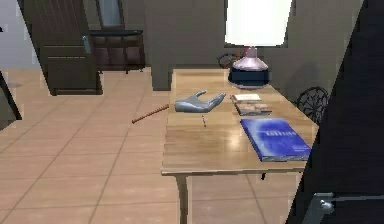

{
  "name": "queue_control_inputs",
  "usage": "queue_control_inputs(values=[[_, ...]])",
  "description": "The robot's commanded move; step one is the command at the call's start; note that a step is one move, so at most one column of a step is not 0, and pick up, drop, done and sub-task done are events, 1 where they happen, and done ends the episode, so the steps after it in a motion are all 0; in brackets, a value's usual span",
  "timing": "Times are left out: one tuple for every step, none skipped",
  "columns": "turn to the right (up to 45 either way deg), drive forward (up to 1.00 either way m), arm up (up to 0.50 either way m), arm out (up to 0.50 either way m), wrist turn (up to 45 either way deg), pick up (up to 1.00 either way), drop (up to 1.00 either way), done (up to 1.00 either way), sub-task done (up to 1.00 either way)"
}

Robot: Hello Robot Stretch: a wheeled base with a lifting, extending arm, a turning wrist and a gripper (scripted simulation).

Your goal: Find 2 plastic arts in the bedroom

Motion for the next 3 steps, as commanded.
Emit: queue_control_inputs(values=[[-45.0, 0.00, 0.00, 0.00, 0.0, 0.00, 0.00, 0.00, 0.00], [-45.0, 0.00, 0.00, 0.00, 0.0, 0.00, 0.00, 0.00, 0.00], [-45.0, 0.00, 0.00, 0.00, 0.0, 0.00, 0.00, 0.00, 0.00]])
